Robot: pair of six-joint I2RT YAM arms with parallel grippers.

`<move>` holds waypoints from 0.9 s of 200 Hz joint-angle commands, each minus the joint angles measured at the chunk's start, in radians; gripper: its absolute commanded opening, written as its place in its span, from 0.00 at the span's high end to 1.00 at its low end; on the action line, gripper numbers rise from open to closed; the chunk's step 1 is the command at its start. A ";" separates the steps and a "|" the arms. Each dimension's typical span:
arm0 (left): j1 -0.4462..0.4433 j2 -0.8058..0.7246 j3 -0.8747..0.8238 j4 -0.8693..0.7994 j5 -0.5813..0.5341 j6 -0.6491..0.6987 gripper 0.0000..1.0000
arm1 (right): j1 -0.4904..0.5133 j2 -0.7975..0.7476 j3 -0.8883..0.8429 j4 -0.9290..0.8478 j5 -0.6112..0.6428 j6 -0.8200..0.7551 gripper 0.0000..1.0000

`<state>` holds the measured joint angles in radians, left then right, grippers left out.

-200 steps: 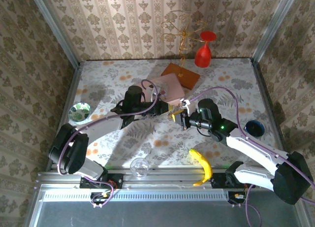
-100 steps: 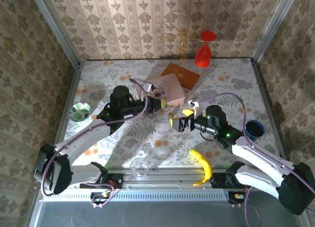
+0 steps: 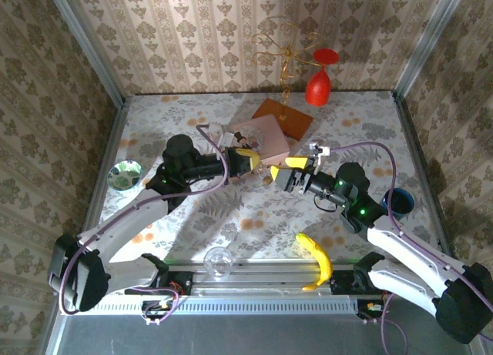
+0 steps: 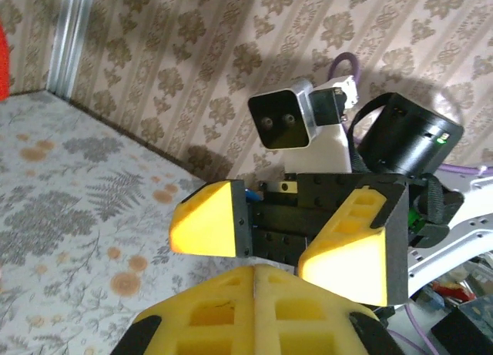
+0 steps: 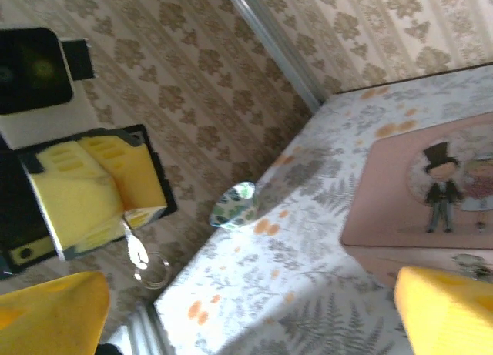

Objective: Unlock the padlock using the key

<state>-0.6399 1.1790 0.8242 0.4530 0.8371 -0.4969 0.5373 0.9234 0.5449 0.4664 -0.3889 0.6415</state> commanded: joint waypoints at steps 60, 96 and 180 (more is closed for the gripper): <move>-0.003 0.032 -0.014 0.202 0.115 -0.063 1.00 | 0.003 0.048 0.044 0.198 -0.269 0.040 0.47; -0.003 0.076 -0.016 0.353 0.165 -0.164 1.00 | 0.014 0.071 0.071 0.196 -0.303 0.023 0.54; -0.003 0.115 -0.010 0.428 0.197 -0.226 1.00 | 0.021 0.091 0.125 0.158 -0.338 -0.019 0.71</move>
<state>-0.6399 1.2968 0.8185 0.8295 1.0069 -0.7010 0.5510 1.0122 0.6342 0.6212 -0.6918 0.6502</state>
